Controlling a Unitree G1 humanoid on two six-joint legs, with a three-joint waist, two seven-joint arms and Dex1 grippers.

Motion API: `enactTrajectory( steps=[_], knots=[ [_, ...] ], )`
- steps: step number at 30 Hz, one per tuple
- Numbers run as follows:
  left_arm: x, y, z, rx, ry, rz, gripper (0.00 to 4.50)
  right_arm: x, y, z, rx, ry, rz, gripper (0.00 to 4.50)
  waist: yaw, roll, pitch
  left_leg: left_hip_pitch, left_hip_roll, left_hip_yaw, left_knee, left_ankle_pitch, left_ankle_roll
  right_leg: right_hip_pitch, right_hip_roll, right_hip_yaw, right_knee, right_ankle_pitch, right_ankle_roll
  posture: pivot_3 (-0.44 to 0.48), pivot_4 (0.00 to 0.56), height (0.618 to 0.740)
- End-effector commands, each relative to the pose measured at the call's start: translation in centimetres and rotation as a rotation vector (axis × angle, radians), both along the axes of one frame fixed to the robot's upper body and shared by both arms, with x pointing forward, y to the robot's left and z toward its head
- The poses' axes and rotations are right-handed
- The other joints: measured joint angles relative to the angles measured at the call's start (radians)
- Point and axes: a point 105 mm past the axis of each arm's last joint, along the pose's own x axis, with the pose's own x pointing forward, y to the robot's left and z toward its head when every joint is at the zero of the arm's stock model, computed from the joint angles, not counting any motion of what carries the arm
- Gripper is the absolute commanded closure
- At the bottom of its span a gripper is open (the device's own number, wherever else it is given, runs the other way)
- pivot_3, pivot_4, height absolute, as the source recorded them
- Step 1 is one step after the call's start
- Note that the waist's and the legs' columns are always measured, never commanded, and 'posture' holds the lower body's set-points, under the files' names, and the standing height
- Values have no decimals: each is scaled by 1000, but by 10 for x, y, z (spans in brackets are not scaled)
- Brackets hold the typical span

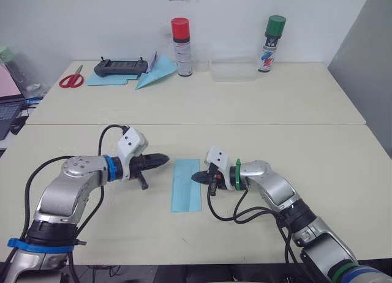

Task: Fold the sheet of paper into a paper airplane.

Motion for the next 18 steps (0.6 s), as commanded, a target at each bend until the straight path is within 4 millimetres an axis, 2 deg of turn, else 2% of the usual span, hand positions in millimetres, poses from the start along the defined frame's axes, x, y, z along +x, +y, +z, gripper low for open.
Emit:
enactTrajectory(
  steps=[1,3,4,6,10,14,18],
  knots=[
    [-9,-19,4,-41,-4,-54,4500,8,-12,-12,-57,11,-63,4469,0,0,0,0,0,0,0,0,0,0,0,0,0,0,0,0,150,740],
    [-16,-25,-23,22,46,-69,4500,9,-13,-9,-50,3,-77,4469,0,0,0,0,0,0,0,0,0,0,0,0,0,0,0,0,150,740],
    [-19,-20,-42,123,49,-75,4500,11,-14,-8,-48,-3,-84,4469,-1,0,0,0,0,1,0,0,0,0,0,1,0,0,0,0,150,740],
    [-23,-11,-64,236,48,-87,4500,13,-16,-5,-45,-12,-94,4469,-1,0,0,0,0,1,0,0,0,-1,0,1,0,0,0,0,150,740],
    [-16,-9,-65,202,39,-58,4500,15,-14,4,18,-18,-105,4469,11,0,0,-2,0,-1,0,0,0,-2,0,0,0,0,-1,0,150,740],
    [-13,-12,-68,205,27,-68,4500,31,-11,19,119,-25,-181,4469,11,0,0,-2,-1,1,0,0,0,-2,0,1,0,0,-1,0,150,740],
    [-11,-14,-70,211,22,-88,4500,41,-14,8,70,-30,-211,4469,11,0,0,-4,-1,0,0,0,0,-3,0,0,0,1,-1,0,150,740]
  ],
)
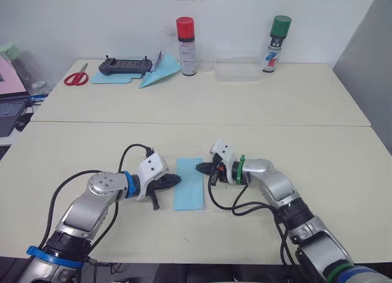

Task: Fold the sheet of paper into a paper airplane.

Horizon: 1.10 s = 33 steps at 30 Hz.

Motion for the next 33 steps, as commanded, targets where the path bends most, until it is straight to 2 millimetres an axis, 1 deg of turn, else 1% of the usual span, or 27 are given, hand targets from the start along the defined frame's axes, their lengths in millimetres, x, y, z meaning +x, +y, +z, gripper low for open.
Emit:
enactTrajectory(
  steps=[1,6,10,13,15,17,20,24,30,33],
  knots=[
    [1,2,-12,37,26,3,4500,12,-6,-4,-26,-24,-38,4469,0,0,0,0,0,0,0,0,0,0,0,0,0,0,0,0,150,740],
    [2,3,-14,47,27,0,4500,17,-11,-20,-88,-31,-51,4469,-2,0,0,2,0,0,0,0,0,2,0,0,0,0,0,0,150,740],
    [0,0,-16,48,38,-10,4500,23,-18,-25,-110,-39,-82,4469,-2,0,0,7,0,0,0,1,1,6,0,0,1,1,0,0,150,740],
    [0,0,-17,50,41,-12,4500,20,-23,-30,-117,-26,-73,4469,-2,0,0,11,0,0,0,1,1,9,0,1,0,0,-2,0,150,740],
    [0,0,-17,50,43,-12,4500,13,-25,-33,-110,-7,-43,4469,0,0,0,11,0,0,0,1,1,10,0,1,0,-2,-5,0,150,740],
    [-1,0,-17,52,45,-13,4500,2,-24,-34,-94,19,2,4469,3,0,-1,11,0,0,0,1,1,10,0,0,0,-1,-3,0,150,740],
    [-1,0,-17,55,50,-16,4500,-16,-20,-35,-64,86,72,4469,4,1,-1,10,-1,0,-1,0,1,10,-1,0,-1,-1,0,0,150,740],
    [-1,-1,-17,59,49,-22,4500,-40,-20,-40,-75,156,168,4469,5,1,-1,10,-1,0,-2,0,0,10,-1,0,-2,-3,1,0,150,740],
    [0,-8,-15,65,54,-66,4500,-65,-20,-44,-98,230,277,4469,6,1,-1,10,-1,0,-2,0,0,10,-1,0,-3,-3,0,0,150,740],
    [1,-9,-15,66,55,-74,4500,-72,-18,-44,-100,244,309,4469,4,1,-1,10,-1,0,-2,-1,0,11,-1,-1,-4,-3,0,0,150,740]
  ],
)
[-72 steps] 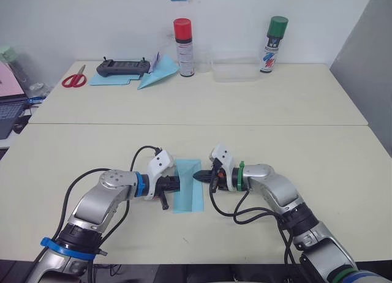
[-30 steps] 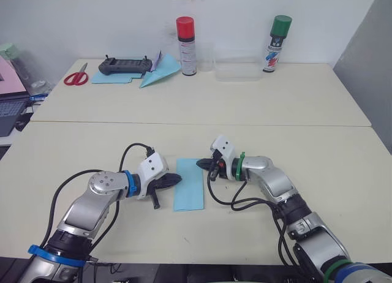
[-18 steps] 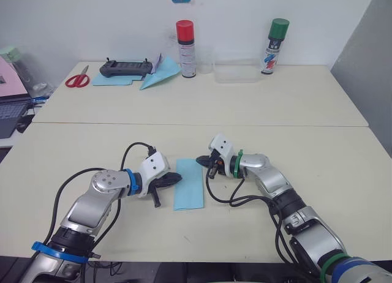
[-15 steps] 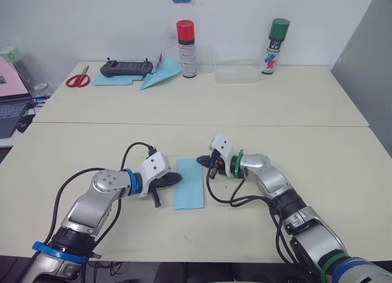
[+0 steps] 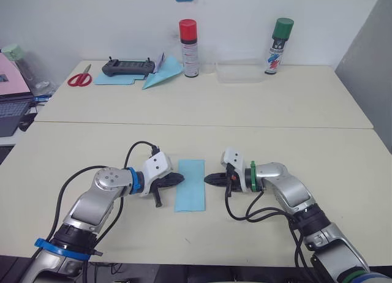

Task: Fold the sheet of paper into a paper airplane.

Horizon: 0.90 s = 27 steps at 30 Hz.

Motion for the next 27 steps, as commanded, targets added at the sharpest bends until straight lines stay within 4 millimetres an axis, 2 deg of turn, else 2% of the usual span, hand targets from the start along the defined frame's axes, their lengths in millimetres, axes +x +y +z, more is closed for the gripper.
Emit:
enactTrajectory(
  steps=[1,7,11,20,27],
  knots=[
    [-4,-1,-13,28,56,-10,4500,-29,5,-28,-52,151,88,4469,-1,0,0,0,0,0,0,0,0,0,0,0,0,0,0,0,150,740],
    [-7,0,-13,34,68,-22,4500,-35,8,-23,-41,151,109,4469,-1,0,0,0,0,0,-1,-1,-1,0,0,0,0,-1,0,0,150,740],
    [-8,1,-15,36,74,-22,4500,-45,6,-20,-33,179,141,4469,-1,0,0,0,0,0,-1,-1,-1,-1,0,0,-1,-1,0,0,150,740],
    [-11,4,-14,23,87,6,4500,-65,12,-32,-40,250,180,4469,-5,-5,-3,0,1,0,-2,-1,-2,0,0,-1,-2,-2,0,0,150,740],
    [-12,7,-15,25,95,10,4500,-90,1,-38,-102,327,292,4469,-6,-7,-4,0,1,-1,-3,-2,-2,0,0,-1,-2,-3,0,0,150,740]
  ],
)
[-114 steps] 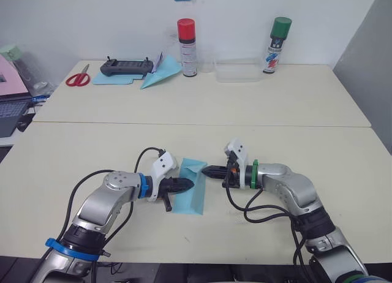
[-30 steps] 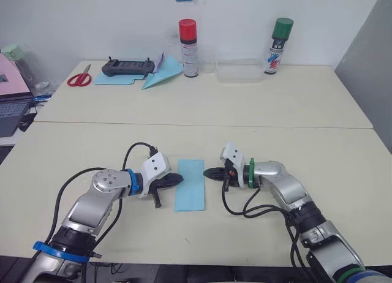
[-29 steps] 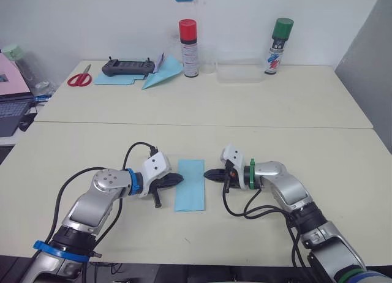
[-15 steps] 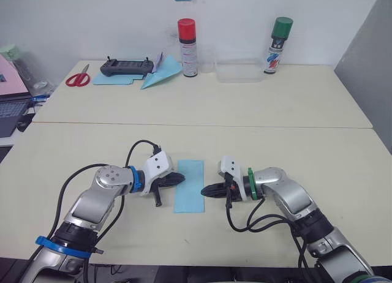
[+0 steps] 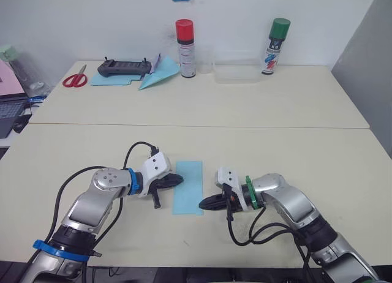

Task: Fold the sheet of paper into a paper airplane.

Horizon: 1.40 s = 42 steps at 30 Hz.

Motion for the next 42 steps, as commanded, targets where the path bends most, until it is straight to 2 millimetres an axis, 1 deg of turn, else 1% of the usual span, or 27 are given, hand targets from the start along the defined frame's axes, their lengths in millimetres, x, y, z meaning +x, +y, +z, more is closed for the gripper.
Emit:
enactTrajectory(
  steps=[1,4,7,9,10,11,12,13,14,16,20,24,26,27,30,35,39,40,42],
  knots=[
    [-7,3,-15,32,66,1,4500,-36,-8,-27,-79,196,98,4469,0,-1,0,0,0,0,0,0,0,0,0,0,0,0,0,0,150,740],
    [-8,2,-15,30,68,-2,4500,-42,-14,-24,-86,227,126,4469,1,-1,-1,0,0,-1,0,-1,-1,0,0,-1,0,-1,0,0,150,740],
    [-7,2,-15,27,66,0,4500,-37,-21,-16,-79,219,113,4469,1,-2,-1,0,0,-1,0,-1,-2,1,0,-1,-1,-2,0,0,150,740],
    [-7,1,-15,19,63,6,4500,-17,-25,0,-41,159,36,4469,2,-2,-1,0,0,-1,0,-2,-2,1,0,-1,-1,-2,0,0,150,740],
    [-7,2,-15,17,58,5,4500,0,-27,24,13,98,-22,4469,2,-1,0,0,0,-1,0,-2,-2,1,0,-1,-1,-2,0,0,150,740],
    [-7,2,-15,16,54,5,4500,9,-28,41,52,57,-58,4469,2,0,1,0,0,-1,0,-2,-2,1,0,-1,-1,-2,0,0,150,740],
    [-7,2,-15,15,51,4,4500,13,-28,55,85,28,-77,4469,2,0,2,-1,0,-1,0,-2,-2,0,-1,-1,0,-2,0,0,150,740],
    [-6,2,-15,15,47,2,4500,16,-26,63,111,8,-98,4469,3,0,2,-2,-1,-1,1,-2,-2,-1,-1,-1,0,-2,0,0,150,740],
    [-6,1,-15,16,42,-1,4500,20,-22,65,132,-9,-130,4469,4,0,2,-3,-1,-1,1,-2,-2,-2,-1,-1,1,-1,1,0,150,740],
    [-4,-2,-16,11,37,-9,4500,30,-11,64,157,-36,-206,4469,3,0,2,-3,0,-2,1,-2,-2,-2,0,-2,1,-1,1,0,150,740],
    [0,-7,-14,-2,21,-11,4500,38,5,39,107,-74,-272,4469,11,2,3,-4,-1,-3,0,-2,-2,-3,0,-3,1,-2,0,0,150,740],
    [1,-8,-14,-4,16,-11,4500,41,6,18,23,-121,-279,4469,19,2,3,-13,-2,-2,5,-1,-2,-9,-2,-2,1,0,3,0,150,740],
    [2,-8,-14,-7,8,-7,4500,43,5,6,-29,-142,-278,4469,19,3,3,-13,-2,-2,5,-1,-2,-9,-2,-2,1,0,3,0,150,740],
    [2,-9,-13,-9,5,-4,4500,44,5,3,-37,-144,-286,4469,19,3,3,-12,-2,-2,5,-1,-2,-8,-2,-2,2,0,3,0,150,740],
    [5,-10,-6,-41,-10,23,4500,45,7,-2,-45,-146,-282,4469,17,3,3,-8,-1,-2,5,-1,-2,-7,-1,-2,5,0,2,0,150,740],
    [9,-4,16,-125,-32,93,4500,48,6,-7,-61,-154,-271,4469,6,3,3,-6,-1,-2,5,0,-1,-6,0,-2,6,0,2,0,150,740],
    [9,8,35,-191,-40,148,4500,53,4,-7,-62,-161,-276,4469,-1,3,3,-7,0,-3,5,0,-1,-6,0,-2,7,0,2,0,150,740],
    [9,10,37,-196,-42,155,4500,53,4,-8,-63,-163,-276,4469,-1,3,3,-7,0,-3,5,0,-1,-6,0,-2,7,0,2,0,150,740],
    [5,22,38,-210,-22,193,4500,53,3,-9,-62,-155,-273,4469,-1,3,3,-7,0,-3,5,0,-1,-6,0,-2,7,0,2,0,150,740]
  ],
)
